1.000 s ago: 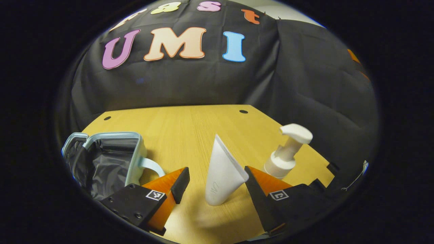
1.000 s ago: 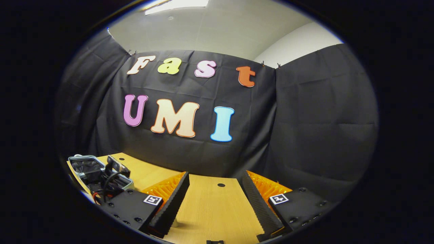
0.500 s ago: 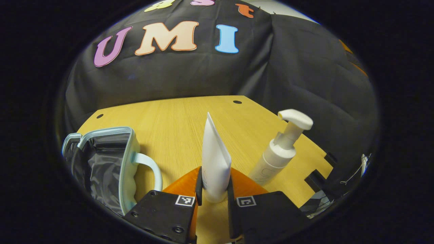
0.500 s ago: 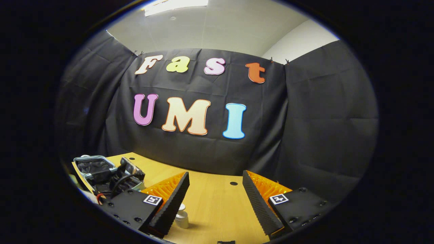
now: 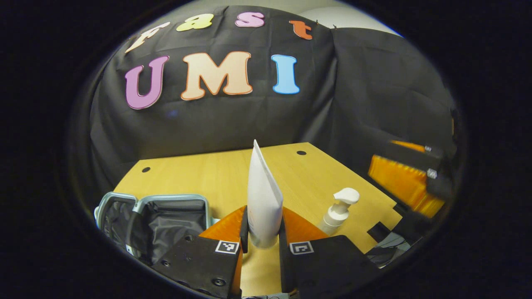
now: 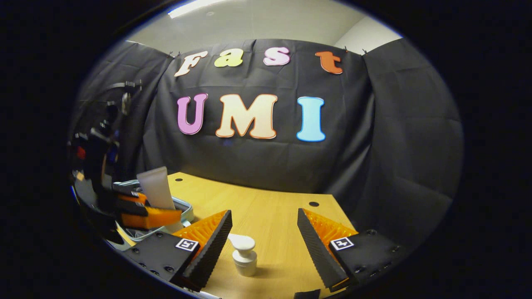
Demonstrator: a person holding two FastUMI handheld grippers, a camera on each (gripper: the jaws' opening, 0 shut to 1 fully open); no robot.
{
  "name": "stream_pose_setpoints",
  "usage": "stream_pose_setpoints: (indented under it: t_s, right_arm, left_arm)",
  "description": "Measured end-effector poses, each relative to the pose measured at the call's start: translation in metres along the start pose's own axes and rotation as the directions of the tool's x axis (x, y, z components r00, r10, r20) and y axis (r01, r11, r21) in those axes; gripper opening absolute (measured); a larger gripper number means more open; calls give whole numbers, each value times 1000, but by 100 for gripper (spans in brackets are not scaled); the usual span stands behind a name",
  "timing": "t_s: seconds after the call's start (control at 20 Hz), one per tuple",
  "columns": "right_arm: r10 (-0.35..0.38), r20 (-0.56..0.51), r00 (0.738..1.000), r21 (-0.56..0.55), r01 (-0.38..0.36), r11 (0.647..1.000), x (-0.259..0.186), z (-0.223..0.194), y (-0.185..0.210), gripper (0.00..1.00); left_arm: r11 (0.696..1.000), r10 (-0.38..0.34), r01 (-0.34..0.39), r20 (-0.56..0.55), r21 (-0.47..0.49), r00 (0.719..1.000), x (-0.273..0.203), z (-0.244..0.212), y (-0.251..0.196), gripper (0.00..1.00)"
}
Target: First open the suitcase, pack the skin care products into it, and then close the suitcase.
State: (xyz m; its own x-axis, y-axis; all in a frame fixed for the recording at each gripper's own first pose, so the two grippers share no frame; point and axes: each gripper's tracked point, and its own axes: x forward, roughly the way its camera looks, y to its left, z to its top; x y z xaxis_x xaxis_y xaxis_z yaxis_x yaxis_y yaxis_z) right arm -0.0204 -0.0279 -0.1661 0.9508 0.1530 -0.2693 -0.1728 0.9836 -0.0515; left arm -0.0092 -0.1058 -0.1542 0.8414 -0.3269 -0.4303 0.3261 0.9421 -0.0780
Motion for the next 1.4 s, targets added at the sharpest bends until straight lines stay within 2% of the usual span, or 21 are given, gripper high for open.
stream_pose_setpoints:
  t_s: [0.05, 0.15, 0.2, 0.25, 0.35, 0.65, 0.7, 0.75, 0.8, 0.85, 0.9, 1.15, 1.25, 1.4]
  right_arm:
    - [13, -21, 1000, 3, -13, 1000, 4, -9, 5, 99]
    - [44, -61, 997, 10, -43, 999, 12, -30, 17, 99]
    - [50, -75, 996, 5, -49, 999, 15, -39, 21, 99]
    - [53, -93, 994, -2, -54, 999, 18, -49, 23, 99]
    - [65, -130, 989, -10, -67, 998, 23, -71, 28, 99]
    - [73, -276, 958, -54, -92, 994, 31, -143, 39, 99]
    - [65, -278, 958, -57, -84, 995, 30, -147, 37, 88]
    - [51, -279, 959, -61, -70, 996, 33, -148, 35, 82]
    - [48, -268, 962, -48, -64, 997, 34, -145, 35, 65]
    - [48, -277, 960, -36, -60, 998, 36, -146, 37, 64]
    - [48, -283, 958, -20, -56, 998, 39, -146, 39, 60]
    - [110, -238, 965, 74, -95, 993, 43, -84, 75, 59]
    - [139, -204, 969, 94, -122, 988, 43, -55, 96, 59]
    - [174, -165, 971, 130, -154, 980, 41, -23, 128, 58]
  left_arm:
    - [1000, 9, -9, 8, -6, 1000, -7, 7, 5, 30]
    - [999, 34, -34, 15, -22, 999, -19, 13, 18, 32]
    - [998, 50, -50, 20, -25, 999, -24, 16, 25, 29]
    - [997, 67, -66, 17, -28, 998, -29, 17, 33, 32]
    - [995, 101, -101, 16, -20, 995, -39, 18, 50, 29]
    - [984, 176, -176, -19, 4, 984, -57, 11, 89, 27]
    - [982, 188, -188, -31, 8, 982, -59, 8, 97, 27]
    - [979, 202, -201, -46, 11, 978, -59, 3, 105, 29]
    - [976, 216, -216, -63, 11, 974, -60, -3, 116, 29]
    - [974, 228, -228, -82, 6, 970, -60, -8, 126, 32]
    - [971, 239, -240, -97, 2, 966, -60, -14, 136, 29]
    - [964, 258, -267, -209, -16, 943, -50, -54, 183, 30]
    - [962, 258, -273, -281, -14, 924, -45, -75, 199, 30]
    - [967, 215, -251, -396, -39, 893, -40, -108, 212, 30]
